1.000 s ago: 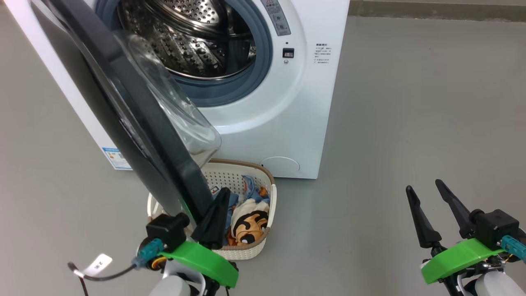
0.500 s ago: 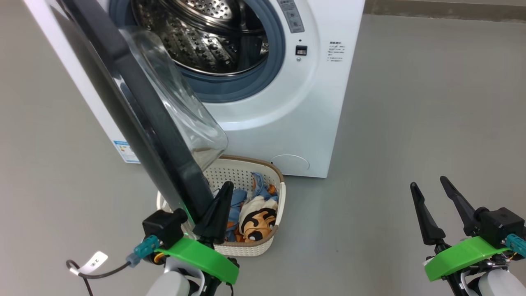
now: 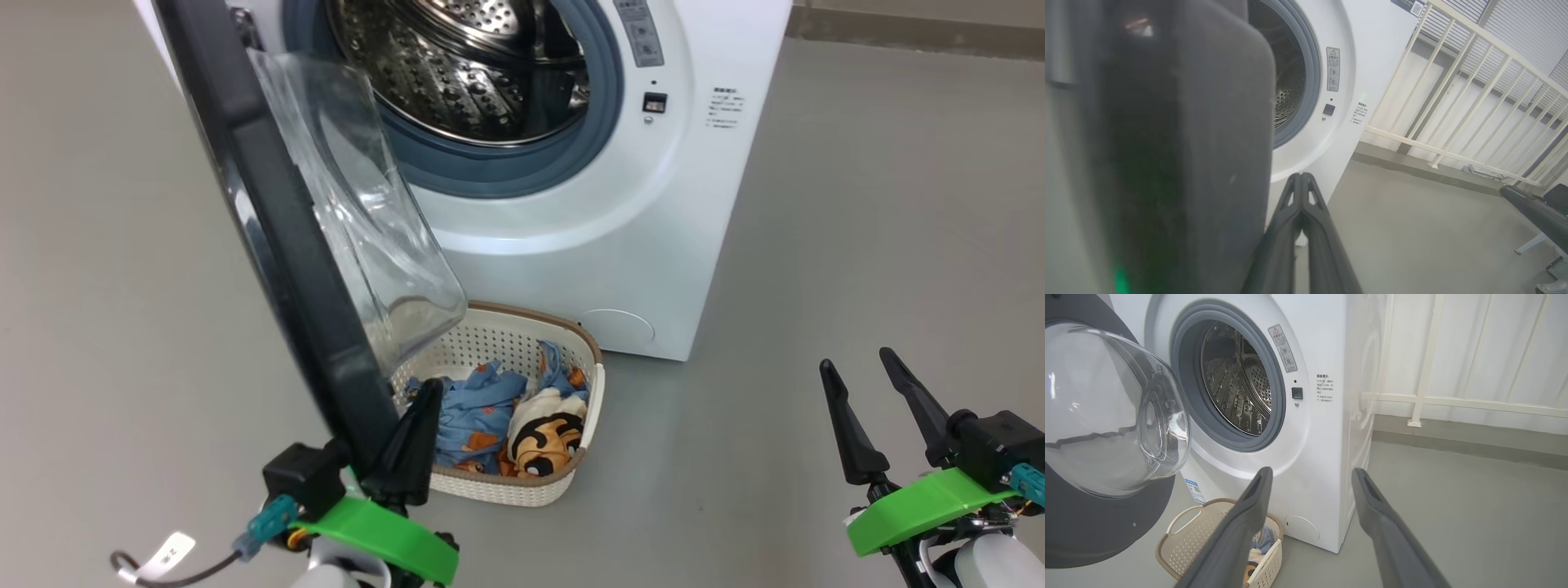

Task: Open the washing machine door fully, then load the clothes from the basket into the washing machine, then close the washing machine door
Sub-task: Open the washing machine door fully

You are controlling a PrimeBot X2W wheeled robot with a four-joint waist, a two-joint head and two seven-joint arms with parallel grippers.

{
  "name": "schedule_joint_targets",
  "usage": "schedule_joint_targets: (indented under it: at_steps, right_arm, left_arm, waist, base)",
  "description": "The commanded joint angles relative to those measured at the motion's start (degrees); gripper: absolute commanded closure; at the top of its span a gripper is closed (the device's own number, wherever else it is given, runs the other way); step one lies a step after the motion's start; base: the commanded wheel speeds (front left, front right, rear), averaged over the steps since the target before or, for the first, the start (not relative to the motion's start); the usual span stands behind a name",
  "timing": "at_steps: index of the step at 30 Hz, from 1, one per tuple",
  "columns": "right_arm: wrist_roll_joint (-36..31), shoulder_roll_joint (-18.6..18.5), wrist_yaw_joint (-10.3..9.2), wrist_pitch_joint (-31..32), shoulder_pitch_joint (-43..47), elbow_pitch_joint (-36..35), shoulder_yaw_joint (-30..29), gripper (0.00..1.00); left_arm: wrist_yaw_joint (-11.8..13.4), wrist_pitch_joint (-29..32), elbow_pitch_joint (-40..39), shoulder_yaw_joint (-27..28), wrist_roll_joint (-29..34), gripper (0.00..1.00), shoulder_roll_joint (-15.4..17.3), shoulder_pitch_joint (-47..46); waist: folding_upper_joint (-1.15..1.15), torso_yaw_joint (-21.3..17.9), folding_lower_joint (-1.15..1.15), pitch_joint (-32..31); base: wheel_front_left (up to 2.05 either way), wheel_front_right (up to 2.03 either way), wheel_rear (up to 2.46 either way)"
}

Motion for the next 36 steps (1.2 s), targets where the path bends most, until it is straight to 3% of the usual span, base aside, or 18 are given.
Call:
schedule_joint_targets:
  at_steps: [1, 21, 36]
  right_arm:
    - [-0.73, -1.18, 0.31, -0.70, -0.34, -1.55, 0.66, 0.00]
    - [-0.87, -0.70, 0.31, -0.70, 1.46, -1.77, -0.18, 0.00]
    - [-1.10, -1.13, 0.31, -0.70, 0.90, -2.58, -0.56, 0.00]
  left_arm:
    - [1.21, -0.78, -1.43, 3.50, 0.50, 1.00, 2.15, 0.49]
    - [5.46, -0.36, -8.10, 9.22, -0.08, 1.00, 7.10, 6.60]
    - [8.45, -0.09, -7.16, 14.25, -0.51, 1.00, 12.29, 4.38]
  waist:
    - [0.00, 0.93, 0.00, -0.62]
    - [0.00, 4.61, 0.00, -2.09]
    - [0.00, 6.79, 0.00, 0.70]
  base:
    - [0.00, 0.00, 0.00]
    - [0.00, 0.00, 0.00]
    - [0.00, 0.00, 0.00]
